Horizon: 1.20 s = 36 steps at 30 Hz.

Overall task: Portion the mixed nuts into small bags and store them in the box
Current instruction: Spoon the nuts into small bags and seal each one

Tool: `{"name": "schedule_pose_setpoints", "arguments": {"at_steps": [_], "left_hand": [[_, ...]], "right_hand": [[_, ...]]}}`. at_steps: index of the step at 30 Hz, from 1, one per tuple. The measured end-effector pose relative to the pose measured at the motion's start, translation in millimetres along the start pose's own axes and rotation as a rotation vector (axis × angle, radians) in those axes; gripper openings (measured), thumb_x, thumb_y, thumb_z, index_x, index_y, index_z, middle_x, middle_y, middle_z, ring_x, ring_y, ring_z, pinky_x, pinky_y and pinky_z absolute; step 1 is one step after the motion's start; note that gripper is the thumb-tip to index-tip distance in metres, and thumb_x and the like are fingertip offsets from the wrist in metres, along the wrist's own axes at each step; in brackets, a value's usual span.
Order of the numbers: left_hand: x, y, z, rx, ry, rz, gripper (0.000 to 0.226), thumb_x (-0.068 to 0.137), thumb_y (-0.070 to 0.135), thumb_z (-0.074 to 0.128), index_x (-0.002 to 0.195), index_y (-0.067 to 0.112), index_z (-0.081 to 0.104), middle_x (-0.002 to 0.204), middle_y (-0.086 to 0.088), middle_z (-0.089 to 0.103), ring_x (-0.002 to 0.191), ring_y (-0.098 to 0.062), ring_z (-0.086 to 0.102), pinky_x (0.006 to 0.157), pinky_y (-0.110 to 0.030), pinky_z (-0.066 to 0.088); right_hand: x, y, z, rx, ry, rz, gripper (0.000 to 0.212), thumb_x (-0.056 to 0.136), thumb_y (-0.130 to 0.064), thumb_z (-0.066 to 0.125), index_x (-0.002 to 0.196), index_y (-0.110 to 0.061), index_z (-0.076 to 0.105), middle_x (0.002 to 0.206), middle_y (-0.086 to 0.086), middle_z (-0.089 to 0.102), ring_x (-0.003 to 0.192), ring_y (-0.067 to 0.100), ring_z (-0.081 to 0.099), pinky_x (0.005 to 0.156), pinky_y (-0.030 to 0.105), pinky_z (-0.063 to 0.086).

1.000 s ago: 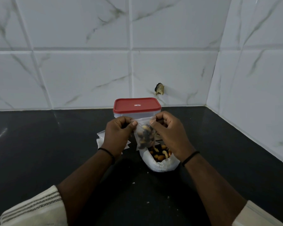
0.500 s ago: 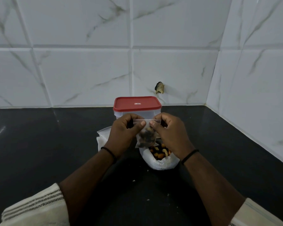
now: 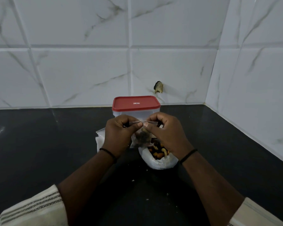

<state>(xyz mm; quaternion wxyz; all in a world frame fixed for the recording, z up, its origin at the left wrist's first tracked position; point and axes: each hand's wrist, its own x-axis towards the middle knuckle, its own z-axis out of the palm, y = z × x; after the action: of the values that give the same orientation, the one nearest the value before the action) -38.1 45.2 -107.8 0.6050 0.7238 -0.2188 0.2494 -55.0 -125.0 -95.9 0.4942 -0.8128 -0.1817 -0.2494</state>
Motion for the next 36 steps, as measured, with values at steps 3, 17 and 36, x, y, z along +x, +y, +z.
{"name": "schedule_pose_setpoints", "arguments": {"at_steps": [3, 17, 36], "left_hand": [[-1.0, 1.6, 0.6, 0.048, -0.008, 0.036, 0.011, 0.079, 0.002, 0.075, 0.075, 0.013, 0.072, 0.072, -0.001, 0.069, 0.067, -0.011, 0.064, 0.066, -0.027, 0.055], [5.2, 8.9, -5.8, -0.071, 0.045, -0.087, 0.008, 0.074, 0.005, 0.079, 0.076, 0.012, 0.075, 0.068, 0.003, 0.073, 0.061, -0.010, 0.068, 0.057, -0.019, 0.054], [6.9, 10.3, -9.1, -0.231, 0.009, -0.135, 0.020, 0.076, 0.021, 0.071, 0.072, 0.002, 0.067, 0.067, -0.004, 0.069, 0.059, -0.016, 0.065, 0.048, -0.024, 0.051]], "right_hand": [[-0.2, 0.5, 1.3, -0.086, 0.001, -0.041, 0.004, 0.088, -0.017, 0.071, 0.085, -0.017, 0.070, 0.078, -0.014, 0.064, 0.077, 0.001, 0.060, 0.069, 0.010, 0.045], [-0.4, -0.9, -3.7, 0.028, 0.126, 0.125, 0.005, 0.082, -0.022, 0.079, 0.082, -0.018, 0.078, 0.074, -0.005, 0.074, 0.070, 0.009, 0.070, 0.069, 0.030, 0.060], [-1.1, -7.3, -2.3, 0.200, 0.072, 0.200, 0.006, 0.092, -0.015, 0.069, 0.091, -0.009, 0.068, 0.083, 0.008, 0.074, 0.076, 0.021, 0.073, 0.070, 0.039, 0.062]]}}
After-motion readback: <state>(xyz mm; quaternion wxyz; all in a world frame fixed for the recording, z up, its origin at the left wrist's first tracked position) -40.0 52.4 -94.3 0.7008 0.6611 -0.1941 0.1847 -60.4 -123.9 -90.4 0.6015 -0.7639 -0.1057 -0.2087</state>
